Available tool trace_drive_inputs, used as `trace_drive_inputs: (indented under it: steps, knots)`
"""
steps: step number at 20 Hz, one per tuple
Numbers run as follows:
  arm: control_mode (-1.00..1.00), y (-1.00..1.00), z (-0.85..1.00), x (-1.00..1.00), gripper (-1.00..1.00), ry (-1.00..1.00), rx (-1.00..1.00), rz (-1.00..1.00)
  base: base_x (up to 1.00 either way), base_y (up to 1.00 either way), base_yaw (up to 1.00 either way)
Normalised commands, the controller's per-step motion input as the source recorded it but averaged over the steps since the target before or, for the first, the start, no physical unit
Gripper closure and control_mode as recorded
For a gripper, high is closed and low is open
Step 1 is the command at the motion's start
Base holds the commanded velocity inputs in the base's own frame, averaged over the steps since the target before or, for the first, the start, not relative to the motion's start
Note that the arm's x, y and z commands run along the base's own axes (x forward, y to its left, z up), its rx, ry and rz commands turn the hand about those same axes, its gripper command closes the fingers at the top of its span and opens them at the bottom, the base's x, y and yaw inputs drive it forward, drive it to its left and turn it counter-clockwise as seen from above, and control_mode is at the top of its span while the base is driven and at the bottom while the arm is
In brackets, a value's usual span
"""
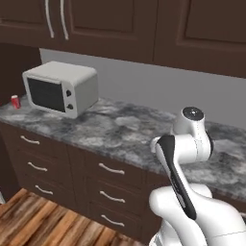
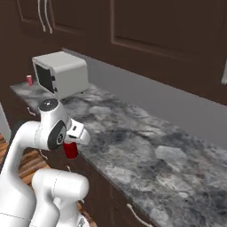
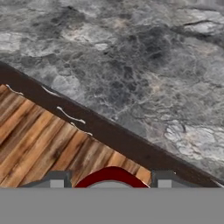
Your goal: Four empty soda cans are scattered around the kitchen. Gather all the cans and cluster them next to the stove for recycling.
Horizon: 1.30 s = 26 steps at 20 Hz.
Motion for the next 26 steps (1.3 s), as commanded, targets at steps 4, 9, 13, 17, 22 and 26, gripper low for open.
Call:
trace_drive_inputs:
  steps: [4, 9, 13, 17, 22, 26]
  knots:
    - [1.00, 0.00, 0.00, 0.00, 1.00, 0.00, 0.00, 0.00, 0.00, 0.30, 0.49]
    - [1.00, 0.00, 0.00, 0.00, 1.00, 0.00, 0.00, 0.00, 0.00, 0.33, 0.48]
    - [1.00, 0.00, 0.00, 0.00, 1.00, 0.00, 0.00, 0.00, -0.02, 0.32, 0.49]
    - [1.00, 0.00, 0.00, 0.00, 1.00, 0.00, 0.00, 0.00, -0.02, 0.34, 0.49]
    - [1.00, 0.00, 0.00, 0.00, 1.00, 0.00, 0.00, 0.00, -0.02, 0.37, 0.47]
    - [1.00, 0.00, 0.00, 0.00, 1.00, 0.00, 0.00, 0.00, -0.03, 0.39, 0.46]
